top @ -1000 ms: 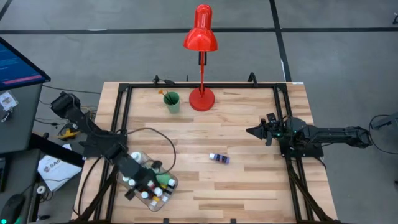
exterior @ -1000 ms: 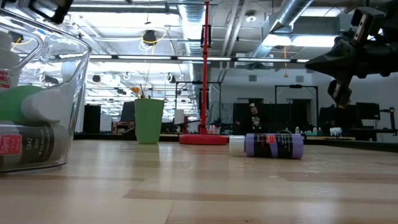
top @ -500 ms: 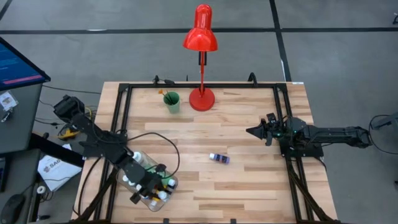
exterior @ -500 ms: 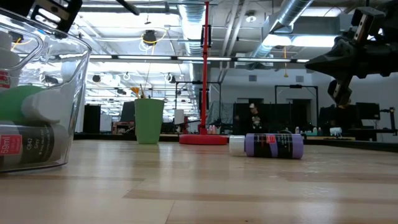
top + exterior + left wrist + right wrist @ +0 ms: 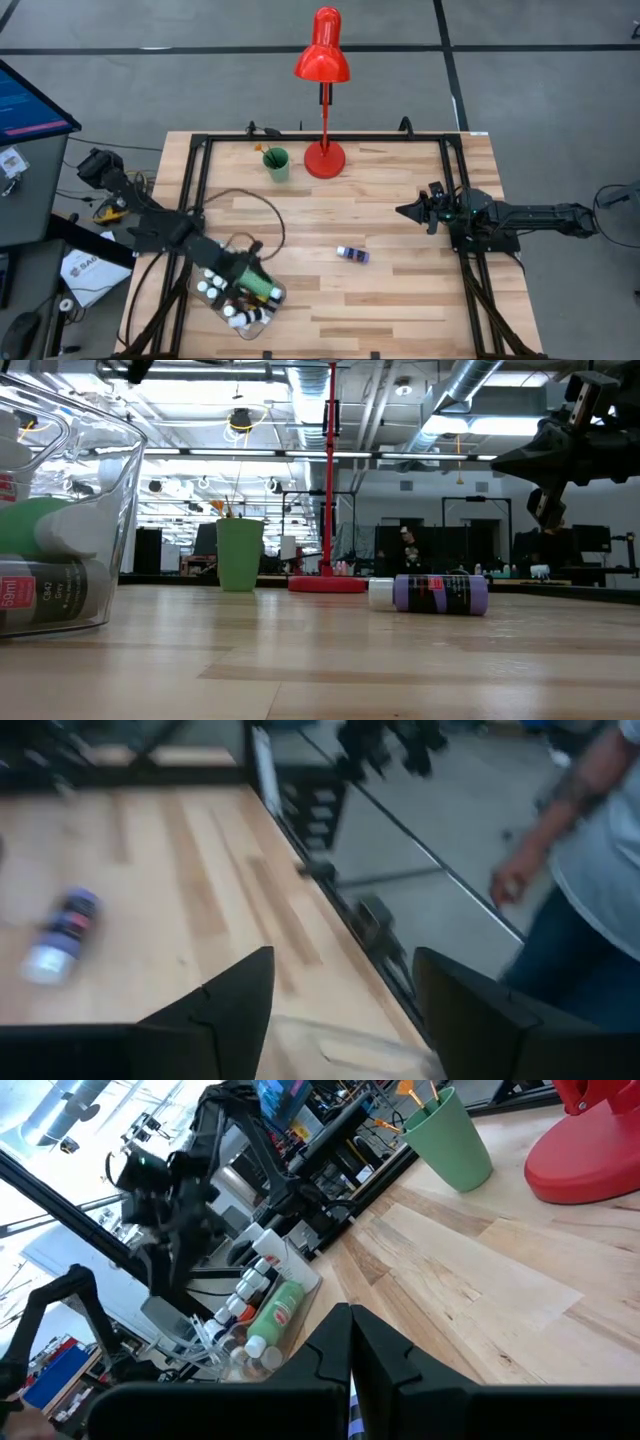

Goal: Pick & Place Paint Supplies
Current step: Put the violet coloring bottle into the transparent bin

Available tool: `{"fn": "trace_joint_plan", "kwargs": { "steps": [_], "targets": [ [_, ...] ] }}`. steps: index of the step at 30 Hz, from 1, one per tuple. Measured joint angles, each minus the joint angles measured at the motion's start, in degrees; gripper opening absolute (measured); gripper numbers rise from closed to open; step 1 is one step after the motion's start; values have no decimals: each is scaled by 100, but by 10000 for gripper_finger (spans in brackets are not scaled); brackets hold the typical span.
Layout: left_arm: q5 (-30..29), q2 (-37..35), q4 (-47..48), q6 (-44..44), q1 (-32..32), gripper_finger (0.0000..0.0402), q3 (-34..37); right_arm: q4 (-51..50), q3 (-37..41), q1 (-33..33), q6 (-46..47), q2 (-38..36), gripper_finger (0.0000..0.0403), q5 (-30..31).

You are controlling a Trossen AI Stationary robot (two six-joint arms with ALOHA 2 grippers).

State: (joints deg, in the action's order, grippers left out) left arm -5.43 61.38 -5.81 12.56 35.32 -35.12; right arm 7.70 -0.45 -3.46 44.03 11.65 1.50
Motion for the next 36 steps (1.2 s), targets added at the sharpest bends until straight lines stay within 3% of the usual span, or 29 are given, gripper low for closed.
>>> {"fn": "trace_joint_plan", "kwargs": {
  "steps": [7,16,23,31,36],
  "targets": [
    [76,135,-55,-843,-1225,230,-541,0,0,0,0,0,0,2],
    [907,2076,-49,-1390,-2759,233,-1666,0,0,-2,0,0,0,2],
    [1379,3477,-439,-1563,-3054,233,-2065,0,1,0,0,0,0,1],
    [1432,4418,-1569,-2133,-3034,233,-2080,-3,2,0,0,0,0,1],
    [1424,4874,-1656,-2133,-3092,233,-2080,-2,1,0,0,1,0,1]
  ]
}}
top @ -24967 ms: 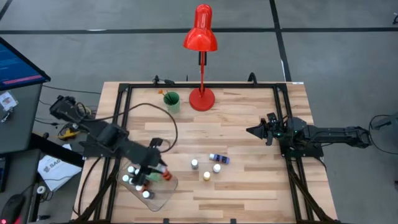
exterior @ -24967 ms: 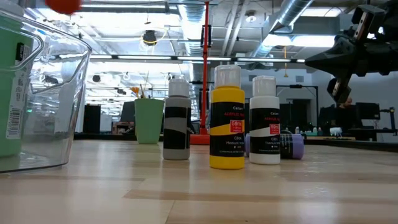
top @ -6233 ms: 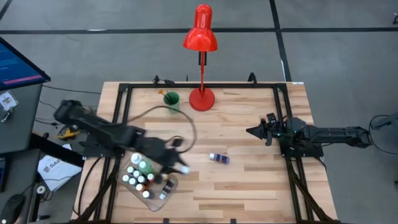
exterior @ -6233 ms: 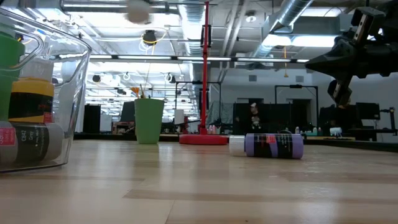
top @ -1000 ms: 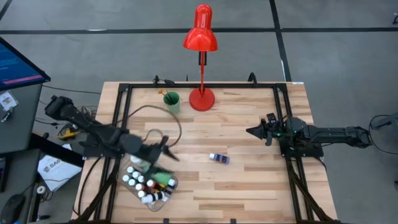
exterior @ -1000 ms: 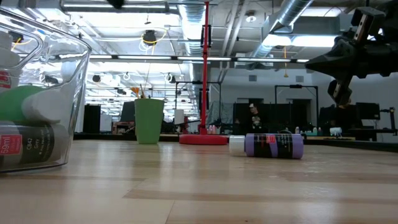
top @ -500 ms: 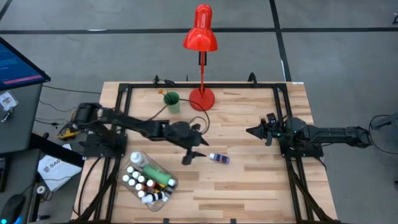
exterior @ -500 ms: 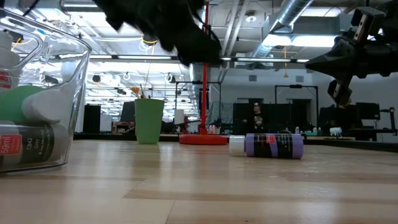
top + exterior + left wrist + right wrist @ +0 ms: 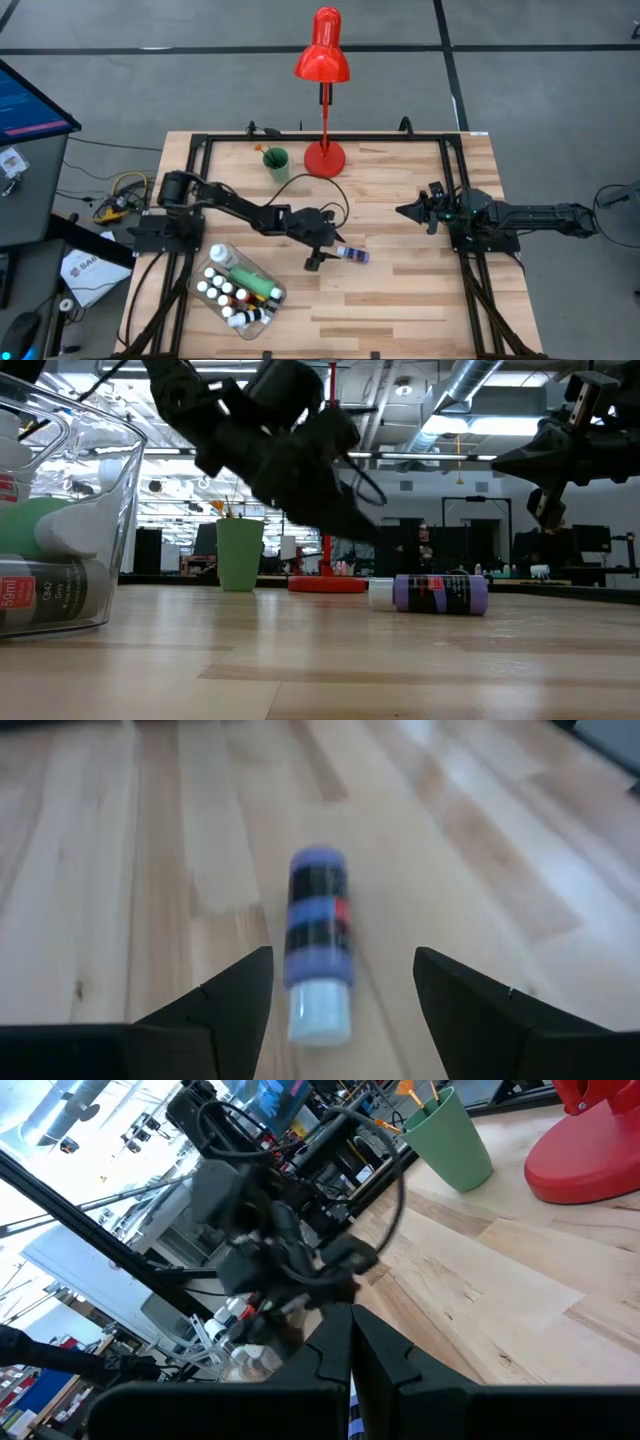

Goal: Pick & Place Paint Supplies
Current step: Put the violet coloring bottle into the transparent bin

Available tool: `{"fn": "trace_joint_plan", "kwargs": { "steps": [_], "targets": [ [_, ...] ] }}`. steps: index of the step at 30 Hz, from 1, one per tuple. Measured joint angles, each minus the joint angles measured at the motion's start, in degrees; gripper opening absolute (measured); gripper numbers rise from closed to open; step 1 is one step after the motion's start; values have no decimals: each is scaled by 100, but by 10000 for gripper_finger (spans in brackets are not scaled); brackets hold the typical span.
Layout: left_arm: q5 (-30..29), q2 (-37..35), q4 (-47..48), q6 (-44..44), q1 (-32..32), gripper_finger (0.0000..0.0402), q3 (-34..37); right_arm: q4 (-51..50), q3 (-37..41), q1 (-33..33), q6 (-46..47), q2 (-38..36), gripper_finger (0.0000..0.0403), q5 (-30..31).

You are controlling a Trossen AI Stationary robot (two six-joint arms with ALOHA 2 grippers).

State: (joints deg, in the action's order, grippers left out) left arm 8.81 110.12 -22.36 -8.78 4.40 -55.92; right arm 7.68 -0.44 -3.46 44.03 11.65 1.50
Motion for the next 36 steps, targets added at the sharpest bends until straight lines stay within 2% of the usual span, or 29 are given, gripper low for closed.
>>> {"fn": "trace_joint_plan", "kwargs": {
  "steps": [7,12,17,27,32,36],
  "targets": [
    [-20,518,-180,2,7,233,0,0,0,0,0,-1,0,2],
    [-20,641,-187,2,7,226,4,1,-1,0,0,0,0,2],
    [-19,638,-255,2,7,190,2,0,-1,0,0,-1,0,-1],
    [-80,638,-274,51,7,83,4,0,-1,-2,0,-1,0,1],
    [-82,610,-260,355,14,78,4,2,0,-2,0,0,0,-1],
    [-87,202,3,655,87,80,15,3,-1,0,0,0,0,2]
  ]
}}
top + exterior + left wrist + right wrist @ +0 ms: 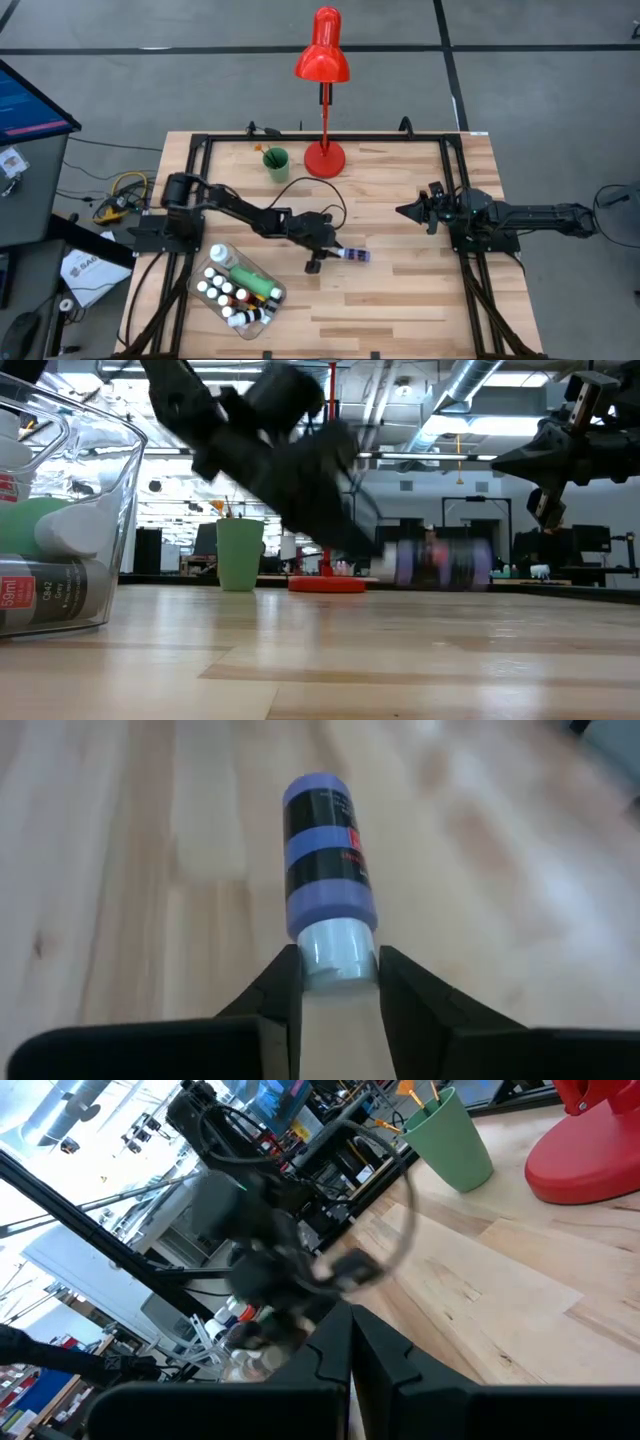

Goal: Pick & Place Paint Supplies
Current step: Put the violet coloring bottle into the transparent bin

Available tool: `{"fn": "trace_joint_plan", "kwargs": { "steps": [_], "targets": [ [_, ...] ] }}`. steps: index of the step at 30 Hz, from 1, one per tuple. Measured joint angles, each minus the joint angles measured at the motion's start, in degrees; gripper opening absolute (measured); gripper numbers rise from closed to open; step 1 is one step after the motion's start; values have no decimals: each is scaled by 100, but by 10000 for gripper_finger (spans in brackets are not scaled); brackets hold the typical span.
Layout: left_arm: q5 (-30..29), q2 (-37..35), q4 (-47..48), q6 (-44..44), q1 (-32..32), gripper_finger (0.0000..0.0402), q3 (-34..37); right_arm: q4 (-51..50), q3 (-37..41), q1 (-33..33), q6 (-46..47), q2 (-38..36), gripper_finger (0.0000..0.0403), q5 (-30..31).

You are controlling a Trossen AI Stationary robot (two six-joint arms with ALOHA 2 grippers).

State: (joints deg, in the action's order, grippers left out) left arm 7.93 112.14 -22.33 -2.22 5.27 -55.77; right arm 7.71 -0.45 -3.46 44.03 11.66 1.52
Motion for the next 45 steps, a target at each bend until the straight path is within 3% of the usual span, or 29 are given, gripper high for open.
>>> {"fn": "trace_joint_plan", "kwargs": {
  "steps": [6,12,18,23,30,39,45],
  "targets": [
    [5,-1555,1206,571,250,79,-2,-3,0,0,0,-1,0,-1],
    [210,-3457,3233,1087,674,83,-7,-3,1,0,0,0,0,0],
    [502,-5137,4914,3149,1104,83,-7,0,0,0,0,0,0,0],
    [503,-5964,5712,5050,1492,83,-7,-3,2,0,0,0,0,0],
    [493,-6274,6883,7217,1870,83,-7,-2,2,0,0,0,0,0],
    [631,-5730,7264,7995,2452,83,-7,0,2,0,0,-1,0,-1],
    [1131,-5204,7182,8362,2687,83,-7,0,0,0,0,0,0,-1]
  ]
}}
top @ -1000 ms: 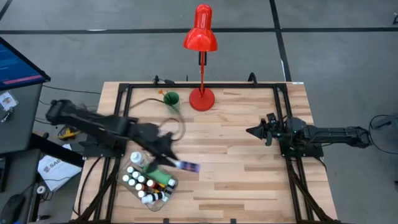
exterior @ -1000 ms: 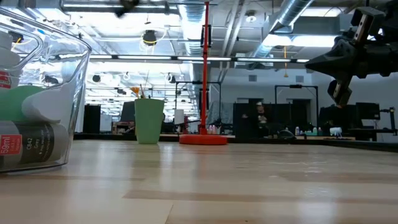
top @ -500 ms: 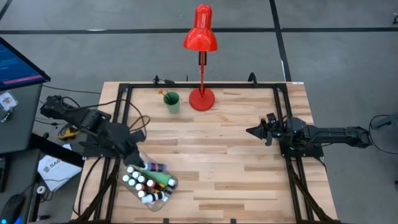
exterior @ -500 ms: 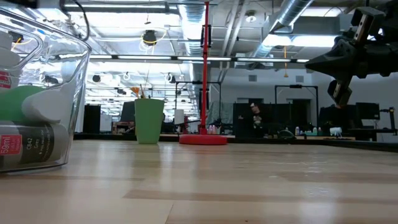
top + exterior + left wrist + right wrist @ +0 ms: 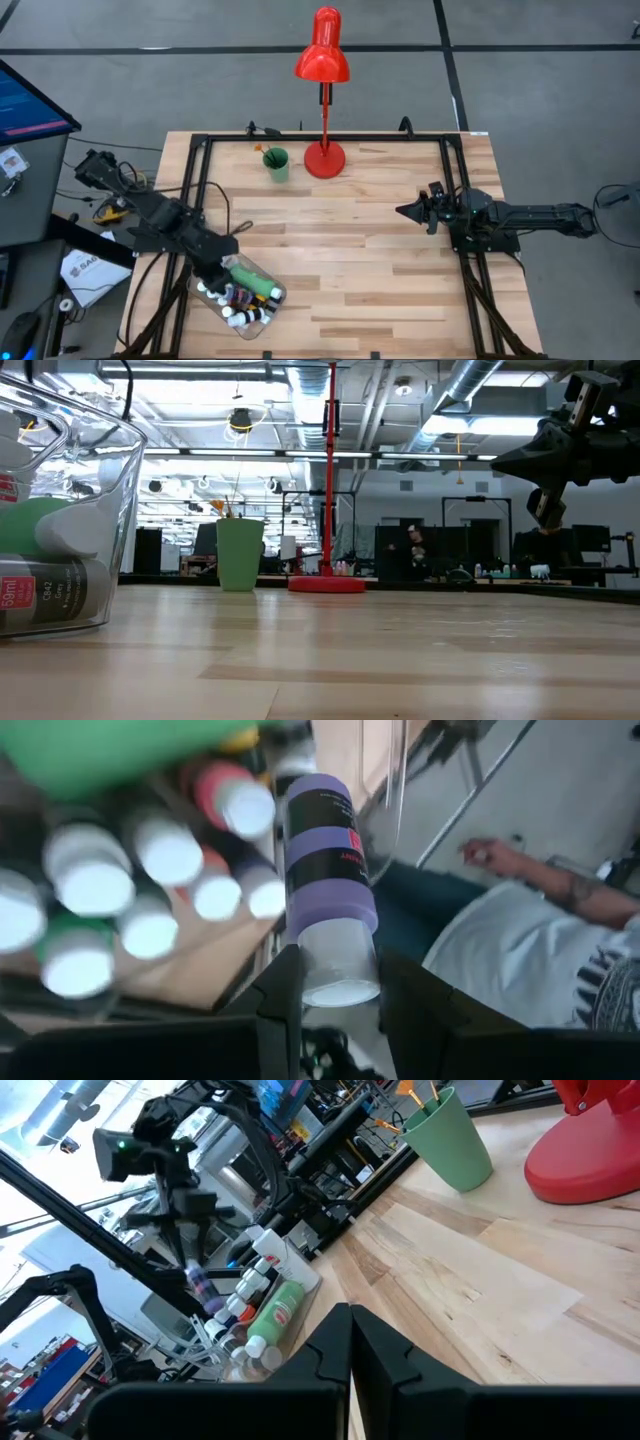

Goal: Pick & Place Paint Supplies
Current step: Put the violet coloring bottle into the transparent bin

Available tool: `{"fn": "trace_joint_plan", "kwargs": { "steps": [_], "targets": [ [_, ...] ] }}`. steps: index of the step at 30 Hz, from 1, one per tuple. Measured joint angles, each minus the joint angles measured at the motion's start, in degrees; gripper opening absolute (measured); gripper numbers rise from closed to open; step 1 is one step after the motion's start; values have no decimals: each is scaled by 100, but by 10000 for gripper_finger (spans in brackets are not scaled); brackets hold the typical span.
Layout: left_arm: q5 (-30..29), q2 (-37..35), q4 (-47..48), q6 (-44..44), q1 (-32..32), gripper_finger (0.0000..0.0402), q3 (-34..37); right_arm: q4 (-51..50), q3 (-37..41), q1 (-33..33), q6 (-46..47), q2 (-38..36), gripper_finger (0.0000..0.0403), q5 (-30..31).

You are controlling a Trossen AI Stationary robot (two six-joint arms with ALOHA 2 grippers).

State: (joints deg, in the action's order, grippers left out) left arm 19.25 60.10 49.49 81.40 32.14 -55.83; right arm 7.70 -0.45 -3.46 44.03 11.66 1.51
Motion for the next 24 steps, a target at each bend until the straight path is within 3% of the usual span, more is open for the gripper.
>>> {"fn": "trace_joint_plan", "kwargs": {
  "steps": [7,17,24],
  "targets": [
    [484,378,-378,153,101,83,0,0,0,0,0,0,0,0],
    [526,435,-1277,1383,110,83,0,-1,0,0,0,-1,0,0],
    [531,536,-1381,1997,197,83,0,-2,2,0,0,-2,0,-1]
  ]
}}
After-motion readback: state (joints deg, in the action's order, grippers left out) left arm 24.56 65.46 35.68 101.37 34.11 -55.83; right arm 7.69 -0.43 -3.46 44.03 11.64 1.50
